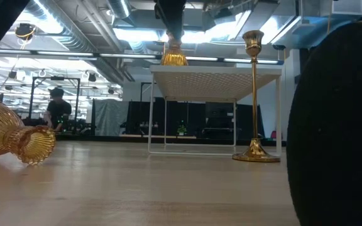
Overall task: Pick & Place candle stick holders
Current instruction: Put the top yellow candle holder on the shelf, then put the top gold candle holder on the shelf
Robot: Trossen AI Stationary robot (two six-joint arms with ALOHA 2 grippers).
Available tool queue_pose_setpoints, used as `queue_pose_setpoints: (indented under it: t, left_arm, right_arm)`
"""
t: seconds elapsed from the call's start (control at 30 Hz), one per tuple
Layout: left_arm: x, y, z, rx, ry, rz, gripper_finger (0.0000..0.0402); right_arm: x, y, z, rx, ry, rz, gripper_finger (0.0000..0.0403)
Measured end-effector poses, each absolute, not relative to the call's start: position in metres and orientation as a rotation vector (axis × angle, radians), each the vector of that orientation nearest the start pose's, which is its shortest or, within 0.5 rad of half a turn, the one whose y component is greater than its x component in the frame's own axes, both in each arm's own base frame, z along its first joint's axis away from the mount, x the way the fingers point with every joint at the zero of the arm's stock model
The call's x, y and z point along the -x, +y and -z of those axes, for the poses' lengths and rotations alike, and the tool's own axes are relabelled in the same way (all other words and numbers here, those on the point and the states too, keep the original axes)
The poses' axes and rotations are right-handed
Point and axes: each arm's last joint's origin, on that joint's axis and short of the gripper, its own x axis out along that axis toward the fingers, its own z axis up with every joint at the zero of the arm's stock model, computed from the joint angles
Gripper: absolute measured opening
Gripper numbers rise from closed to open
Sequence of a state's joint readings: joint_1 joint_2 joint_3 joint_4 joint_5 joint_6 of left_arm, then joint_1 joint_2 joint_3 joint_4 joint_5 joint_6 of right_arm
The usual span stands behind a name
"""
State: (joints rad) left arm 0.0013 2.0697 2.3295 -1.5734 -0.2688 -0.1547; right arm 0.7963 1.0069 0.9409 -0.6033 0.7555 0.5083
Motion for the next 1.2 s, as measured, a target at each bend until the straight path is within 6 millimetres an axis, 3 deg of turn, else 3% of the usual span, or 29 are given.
queue_pose_setpoints:
  t: [0.7,1.2]
  left_arm:
    - [-0.3954,0.0090,-0.3680,-0.070,1.228,-0.342,0.0067]
    - [-0.3937,0.0086,-0.3734,-0.014,1.202,-0.352,0.0136]
  right_arm:
    - [-0.1520,0.1269,-0.3153,-0.030,0.467,0.082,0.0281]
    - [-0.1548,0.1280,-0.3129,-0.022,0.476,0.090,0.0282]
